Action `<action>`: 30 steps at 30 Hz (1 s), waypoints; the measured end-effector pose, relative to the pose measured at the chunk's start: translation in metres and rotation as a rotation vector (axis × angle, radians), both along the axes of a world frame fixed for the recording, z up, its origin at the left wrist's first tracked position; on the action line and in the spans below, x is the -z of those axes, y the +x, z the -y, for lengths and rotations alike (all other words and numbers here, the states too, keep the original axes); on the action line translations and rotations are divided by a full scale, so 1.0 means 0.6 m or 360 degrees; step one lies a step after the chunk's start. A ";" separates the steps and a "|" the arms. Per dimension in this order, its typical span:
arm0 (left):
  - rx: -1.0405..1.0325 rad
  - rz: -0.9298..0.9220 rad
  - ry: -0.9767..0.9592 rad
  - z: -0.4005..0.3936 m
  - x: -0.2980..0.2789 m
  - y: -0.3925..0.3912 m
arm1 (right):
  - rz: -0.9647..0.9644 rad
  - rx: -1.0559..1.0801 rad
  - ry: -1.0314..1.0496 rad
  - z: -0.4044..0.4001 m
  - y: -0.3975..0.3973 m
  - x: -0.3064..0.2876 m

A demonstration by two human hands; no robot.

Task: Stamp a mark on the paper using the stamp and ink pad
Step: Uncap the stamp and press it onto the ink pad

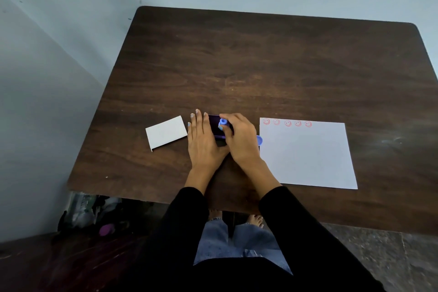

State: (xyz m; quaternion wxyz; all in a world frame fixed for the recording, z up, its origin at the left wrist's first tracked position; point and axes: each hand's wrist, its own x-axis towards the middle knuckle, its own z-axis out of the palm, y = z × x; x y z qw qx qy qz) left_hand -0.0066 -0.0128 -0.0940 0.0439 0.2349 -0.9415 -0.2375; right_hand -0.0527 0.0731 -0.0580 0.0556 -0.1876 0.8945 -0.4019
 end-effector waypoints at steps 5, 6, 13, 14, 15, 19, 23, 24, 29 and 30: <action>0.0003 -0.0010 -0.0113 0.000 0.004 0.001 | -0.0057 -0.0005 -0.0018 0.001 0.005 0.006; 0.0011 -0.0009 -0.0111 0.000 0.005 0.002 | -0.0065 -0.0012 -0.0017 0.000 0.005 0.008; 0.0036 0.0007 -0.0076 0.003 0.010 0.002 | -0.0030 -0.0023 -0.0012 0.001 -0.009 0.009; 0.0032 0.0005 -0.0073 0.003 0.010 0.002 | -0.0022 -0.0013 -0.0012 0.002 -0.009 0.009; 0.0029 -0.0002 -0.0067 0.003 0.010 0.002 | -0.0014 -0.0001 -0.0010 0.003 -0.009 0.008; 0.0035 -0.0035 -0.0036 0.002 0.009 0.002 | 0.0007 0.0045 -0.0017 0.009 -0.012 0.003; 0.0022 -0.0040 -0.0055 0.003 0.009 0.001 | 0.0010 0.0037 -0.0008 0.012 -0.007 0.004; 0.0021 -0.0044 -0.0063 0.003 0.009 0.001 | 0.0013 0.0028 0.0000 0.012 -0.004 0.004; 0.0023 -0.0047 -0.0058 0.002 0.008 0.001 | -0.0002 0.0039 -0.0001 0.010 -0.006 0.000; 0.0020 -0.0043 -0.0055 0.002 0.008 0.001 | 0.0003 0.0046 0.0003 0.010 -0.009 -0.001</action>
